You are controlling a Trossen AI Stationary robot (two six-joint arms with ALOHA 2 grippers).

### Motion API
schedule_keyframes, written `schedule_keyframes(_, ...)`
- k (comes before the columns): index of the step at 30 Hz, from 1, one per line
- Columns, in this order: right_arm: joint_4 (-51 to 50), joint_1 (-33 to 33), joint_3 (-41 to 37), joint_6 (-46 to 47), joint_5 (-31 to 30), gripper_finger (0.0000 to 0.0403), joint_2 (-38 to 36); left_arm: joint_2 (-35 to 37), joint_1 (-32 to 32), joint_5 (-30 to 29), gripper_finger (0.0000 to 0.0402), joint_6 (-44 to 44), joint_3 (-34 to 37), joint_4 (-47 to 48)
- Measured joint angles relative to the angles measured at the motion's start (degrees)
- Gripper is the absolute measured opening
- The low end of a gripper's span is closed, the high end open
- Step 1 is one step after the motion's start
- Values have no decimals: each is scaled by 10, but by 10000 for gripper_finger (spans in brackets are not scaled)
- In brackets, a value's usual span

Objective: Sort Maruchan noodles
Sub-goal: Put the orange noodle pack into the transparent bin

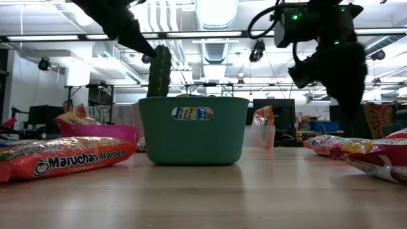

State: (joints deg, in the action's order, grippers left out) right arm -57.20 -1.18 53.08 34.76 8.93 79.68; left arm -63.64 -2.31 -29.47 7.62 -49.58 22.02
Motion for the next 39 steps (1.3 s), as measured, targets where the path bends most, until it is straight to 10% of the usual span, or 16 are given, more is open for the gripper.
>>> schedule_keyframes(21,-4,-141,-6,-15,-155,285,47,0,0,0,116,20,0,-3)
schedule_keyframes(32,20,-141,-16,6,-186,253,151,0,0,0,116,29,0,-5)
schedule_keyframes(39,34,-142,-17,7,-185,155,162,0,0,0,116,29,0,-6)
